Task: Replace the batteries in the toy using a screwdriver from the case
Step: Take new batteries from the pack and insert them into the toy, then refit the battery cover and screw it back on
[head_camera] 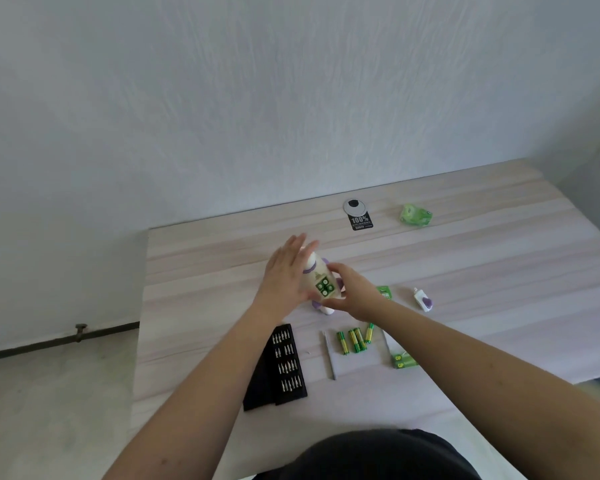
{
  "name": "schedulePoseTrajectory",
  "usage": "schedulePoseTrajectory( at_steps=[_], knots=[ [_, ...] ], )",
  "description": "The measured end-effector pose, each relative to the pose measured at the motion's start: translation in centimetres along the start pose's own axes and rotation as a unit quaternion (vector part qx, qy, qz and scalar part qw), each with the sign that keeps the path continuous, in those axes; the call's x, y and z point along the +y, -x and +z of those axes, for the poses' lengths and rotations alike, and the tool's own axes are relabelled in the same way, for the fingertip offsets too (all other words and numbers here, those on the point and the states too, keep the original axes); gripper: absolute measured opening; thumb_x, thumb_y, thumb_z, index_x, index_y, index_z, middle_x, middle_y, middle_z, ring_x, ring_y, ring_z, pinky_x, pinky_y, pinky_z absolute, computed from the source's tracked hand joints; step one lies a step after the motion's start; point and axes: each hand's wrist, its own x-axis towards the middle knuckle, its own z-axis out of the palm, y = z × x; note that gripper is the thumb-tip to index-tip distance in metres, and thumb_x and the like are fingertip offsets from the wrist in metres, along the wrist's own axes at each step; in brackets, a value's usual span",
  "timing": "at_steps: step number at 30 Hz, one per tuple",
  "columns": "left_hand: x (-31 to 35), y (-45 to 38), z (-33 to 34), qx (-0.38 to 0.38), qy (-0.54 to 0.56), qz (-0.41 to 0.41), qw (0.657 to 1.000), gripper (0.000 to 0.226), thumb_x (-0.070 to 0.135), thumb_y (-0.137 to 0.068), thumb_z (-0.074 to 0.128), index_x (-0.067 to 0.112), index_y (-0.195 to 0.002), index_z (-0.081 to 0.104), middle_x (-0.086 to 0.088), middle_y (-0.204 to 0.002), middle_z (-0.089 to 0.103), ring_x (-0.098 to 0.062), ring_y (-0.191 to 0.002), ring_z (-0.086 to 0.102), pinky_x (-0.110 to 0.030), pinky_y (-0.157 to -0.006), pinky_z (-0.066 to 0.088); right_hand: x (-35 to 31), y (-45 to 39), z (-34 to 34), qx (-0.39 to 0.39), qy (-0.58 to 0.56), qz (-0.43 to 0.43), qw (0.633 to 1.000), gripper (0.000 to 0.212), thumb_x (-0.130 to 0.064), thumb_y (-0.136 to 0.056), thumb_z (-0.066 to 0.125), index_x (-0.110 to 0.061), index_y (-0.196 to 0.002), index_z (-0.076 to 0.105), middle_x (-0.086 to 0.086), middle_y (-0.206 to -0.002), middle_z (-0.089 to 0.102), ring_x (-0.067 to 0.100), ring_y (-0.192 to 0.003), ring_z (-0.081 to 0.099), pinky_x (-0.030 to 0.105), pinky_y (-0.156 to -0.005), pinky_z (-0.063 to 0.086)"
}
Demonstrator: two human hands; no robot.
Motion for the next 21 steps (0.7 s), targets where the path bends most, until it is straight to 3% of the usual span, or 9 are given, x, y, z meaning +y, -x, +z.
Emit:
schedulePoseTrajectory(
  at_steps=[2,6,11,14,16,21],
  knots=[
    [0.0,-0.5,0.1,-0.058,-0.036,0.023,0.997,0.096,0.047,-0.066,0.082,0.026,-0.147,0.034,-0.002,-0.158,0.021,-0.023,-0.147,0.016,-0.041,-0.119,0.014,0.2,0.2,-0.1,-0.003,0.022,-0.003,1.000,0.083,-0.035,-0.075,0.079,-0.019,-0.144,0.036,0.003,-0.132,0.052,0.018,-0.109,0.055,0.037,-0.095,0.048],
    [-0.1,-1.0,0.5,-0.079,-0.018,0.036,0.996,0.085,0.045,-0.058,0.087,0.027,-0.134,0.051,-0.006,-0.144,0.035,-0.028,-0.130,0.040,-0.044,-0.109,0.035,0.6,1.0,-0.2,0.009,0.045,-0.008,0.999,0.080,-0.032,-0.080,0.076,-0.020,-0.147,0.033,0.003,-0.139,0.047,0.020,-0.119,0.050,0.027,-0.097,0.038],
    [0.6,-0.7,0.3,-0.062,-0.031,0.031,0.997,0.073,0.038,-0.062,0.085,0.024,-0.126,0.055,-0.007,-0.141,0.036,-0.029,-0.124,0.042,-0.040,-0.107,0.034,3.0,2.8,-0.7,0.059,0.029,0.041,0.997,0.061,-0.033,-0.089,0.066,-0.026,-0.143,0.039,0.002,-0.142,0.043,0.018,-0.126,0.046,0.034,-0.104,0.039],
    [1.2,-0.5,0.3,-0.054,-0.032,0.014,0.998,0.068,0.036,-0.064,0.084,0.026,-0.125,0.056,-0.006,-0.138,0.036,-0.027,-0.123,0.042,-0.035,-0.105,0.030,5.5,4.0,-1.9,0.118,0.023,0.089,0.989,0.052,-0.029,-0.094,0.057,-0.026,-0.143,0.037,-0.001,-0.136,0.046,0.017,-0.117,0.052,0.033,-0.095,0.041],
    [2.1,-0.7,0.5,-0.053,-0.042,-0.008,0.998,0.067,0.037,-0.065,0.083,0.027,-0.125,0.056,-0.006,-0.138,0.034,-0.027,-0.122,0.041,-0.033,-0.104,0.030,7.7,4.6,-3.1,0.157,0.028,0.121,0.980,0.053,-0.025,-0.095,0.055,-0.026,-0.144,0.035,0.001,-0.137,0.046,0.020,-0.116,0.052,0.038,-0.096,0.041],
    [3.5,-0.8,1.2,-0.037,-0.060,-0.061,0.996,0.067,0.041,-0.065,0.082,0.026,-0.126,0.057,-0.007,-0.139,0.034,-0.029,-0.119,0.042,-0.036,-0.101,0.035,12.4,4.8,-5.4,0.134,0.055,0.184,0.972,0.053,-0.018,-0.094,0.051,-0.019,-0.144,0.036,0.011,-0.142,0.041,0.031,-0.125,0.045,0.042,-0.103,0.041]
  ],
)
